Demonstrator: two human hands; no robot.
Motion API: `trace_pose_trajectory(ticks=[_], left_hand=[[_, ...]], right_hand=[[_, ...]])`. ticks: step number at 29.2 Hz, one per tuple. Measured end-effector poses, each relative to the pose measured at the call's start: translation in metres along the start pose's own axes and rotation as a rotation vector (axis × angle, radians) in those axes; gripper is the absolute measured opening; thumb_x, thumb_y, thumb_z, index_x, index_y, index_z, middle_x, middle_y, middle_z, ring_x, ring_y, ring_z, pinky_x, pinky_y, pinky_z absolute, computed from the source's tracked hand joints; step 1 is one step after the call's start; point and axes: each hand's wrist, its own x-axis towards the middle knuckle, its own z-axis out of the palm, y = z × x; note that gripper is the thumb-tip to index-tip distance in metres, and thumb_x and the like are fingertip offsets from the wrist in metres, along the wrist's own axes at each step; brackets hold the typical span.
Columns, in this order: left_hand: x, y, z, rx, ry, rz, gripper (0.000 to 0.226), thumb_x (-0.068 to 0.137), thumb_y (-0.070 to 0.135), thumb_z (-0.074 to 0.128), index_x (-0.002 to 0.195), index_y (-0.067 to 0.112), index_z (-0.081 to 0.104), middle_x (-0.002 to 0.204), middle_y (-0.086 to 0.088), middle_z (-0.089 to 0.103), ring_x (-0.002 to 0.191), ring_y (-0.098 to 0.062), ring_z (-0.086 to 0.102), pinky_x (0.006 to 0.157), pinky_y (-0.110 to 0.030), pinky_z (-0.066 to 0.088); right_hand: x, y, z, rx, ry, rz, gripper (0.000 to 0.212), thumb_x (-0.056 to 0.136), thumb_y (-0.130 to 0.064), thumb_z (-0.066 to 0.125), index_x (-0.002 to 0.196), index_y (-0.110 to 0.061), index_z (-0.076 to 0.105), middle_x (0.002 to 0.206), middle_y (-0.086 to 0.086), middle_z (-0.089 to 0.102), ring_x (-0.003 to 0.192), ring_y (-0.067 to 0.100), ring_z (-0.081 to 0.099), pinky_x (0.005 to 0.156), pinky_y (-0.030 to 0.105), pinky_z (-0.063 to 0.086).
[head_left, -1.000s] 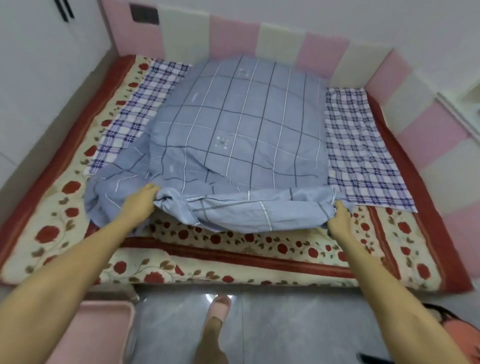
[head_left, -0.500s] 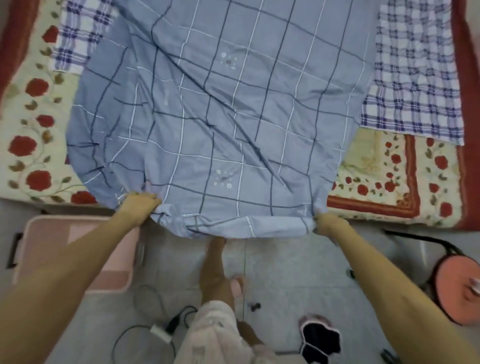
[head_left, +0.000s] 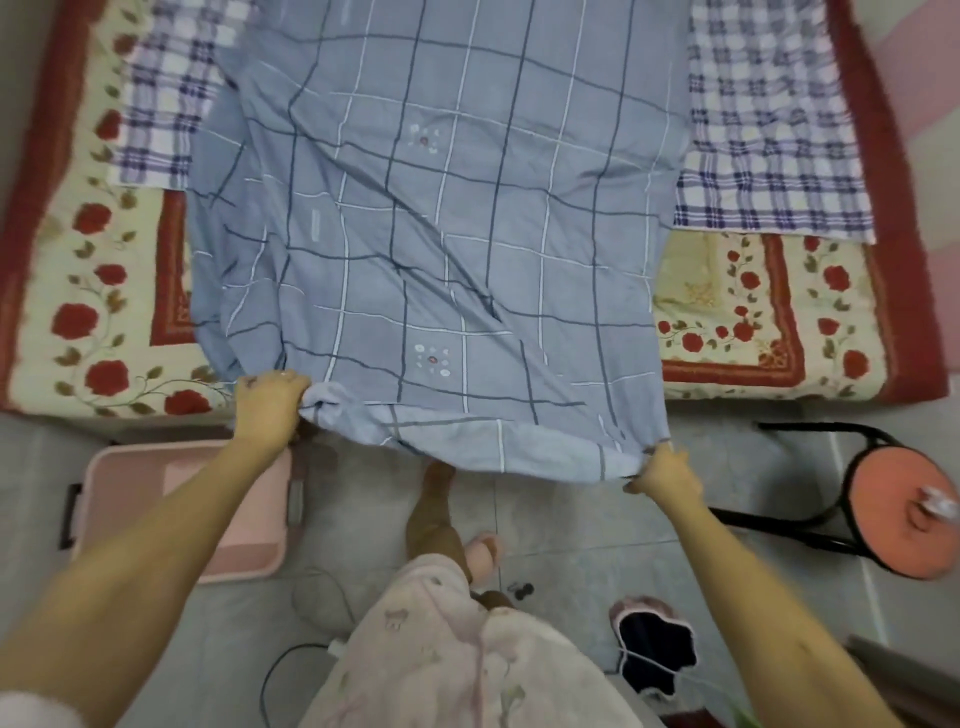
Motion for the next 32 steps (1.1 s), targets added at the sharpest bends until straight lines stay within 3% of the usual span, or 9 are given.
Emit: trace_pose_trajectory(ticks=[6,9,13,15,17,19,23,26,32], left_hand=[[-0.032,-0.007,-0.005,0.389,-0.671,-0.404,0.047,0.091,0.051,0.045,0.130,0.025,0.053,0.137,0.000,0.051,0.130,-0.023,0.042,0.111,-0.064,0.006],[-0.039,-0.001,0.009,0.235,-0.797,-0.407,0.049,0.093,0.036,0.045,0.135,0.011,0.047,0.144,-0.012,0.041,0.135,-0.032,0.033,0.113,-0.058,0.016],[-0.055,0.094,-0.006,0.205,-0.657,-0.065,0.051,0.093,0.039,0.045,0.138,0.016,0.042,0.146,-0.007,0.041,0.137,-0.030,0.032,0.108,-0.067,0.008],[-0.069,0.157,-0.012,-0.041,-0.495,0.159,0.066,0.084,0.049,0.058,0.139,0.021,0.037,0.147,-0.003,0.037,0.135,-0.025,0.033,0.107,-0.065,0.014],[-0.093,0.217,-0.020,-0.315,-0.375,0.341,0.092,0.071,0.056,0.070,0.144,0.020,0.026,0.148,-0.003,0.032,0.136,-0.023,0.031,0.108,-0.058,0.019],[-0.112,0.265,-0.023,-0.472,-0.239,0.433,0.090,0.066,0.050,0.076,0.138,0.016,0.033,0.138,-0.006,0.042,0.128,-0.025,0.040,0.104,-0.049,0.031],[-0.130,0.317,-0.040,-0.793,0.031,0.377,0.029,0.080,0.017,0.060,0.108,0.010,0.054,0.103,-0.011,0.062,0.094,-0.032,0.060,0.077,-0.042,0.046],[-0.127,0.322,-0.045,-0.691,0.094,0.484,0.018,0.082,0.013,0.058,0.100,0.010,0.055,0.102,-0.010,0.059,0.091,-0.030,0.057,0.065,-0.034,0.038],[-0.128,0.324,-0.045,-0.511,0.120,0.671,0.019,0.074,-0.003,0.054,0.091,0.003,0.051,0.102,-0.015,0.048,0.098,-0.032,0.049,0.058,-0.039,0.038]], right_hand=[[-0.019,0.033,0.020,-0.181,0.037,-0.174,0.049,0.096,-0.019,0.045,0.143,-0.019,0.031,0.129,0.018,0.051,0.116,0.033,0.053,0.091,0.041,0.046],[-0.035,0.034,0.023,-0.224,0.140,-0.294,0.053,0.097,-0.013,0.038,0.147,-0.016,0.021,0.125,0.019,0.055,0.107,0.035,0.057,0.081,0.039,0.045],[-0.069,0.014,0.016,-0.314,0.362,-0.472,0.043,0.091,-0.004,0.052,0.133,0.000,0.043,0.130,0.024,0.049,0.099,0.034,0.061,0.075,0.041,0.050],[-0.091,0.003,0.015,-0.376,0.532,-0.598,0.039,0.056,-0.001,0.085,0.090,0.005,0.066,0.098,0.027,0.062,0.065,0.034,0.064,0.044,0.036,0.049],[-0.107,0.003,0.018,-0.305,0.582,-0.702,0.044,0.029,-0.003,0.092,0.062,-0.002,0.063,0.075,0.020,0.062,0.047,0.029,0.057,0.028,0.028,0.035],[-0.121,0.001,0.019,-0.246,0.617,-0.758,0.043,0.032,-0.006,0.091,0.066,-0.005,0.063,0.075,0.015,0.061,0.050,0.026,0.058,0.030,0.028,0.036],[-0.139,0.012,0.006,-0.103,0.873,-0.844,0.018,0.060,-0.008,0.069,0.078,-0.011,0.066,0.076,0.007,0.060,0.058,0.023,0.060,0.047,0.029,0.042],[-0.130,0.040,-0.004,0.026,1.003,-0.726,0.022,0.071,-0.017,0.041,0.073,-0.016,0.063,0.071,0.002,0.058,0.059,0.022,0.057,0.061,0.031,0.028],[-0.118,0.074,0.007,0.858,0.855,-0.433,0.017,0.072,-0.005,0.047,0.078,-0.009,0.062,0.089,0.004,0.059,0.082,0.019,0.050,0.071,0.024,0.029]])
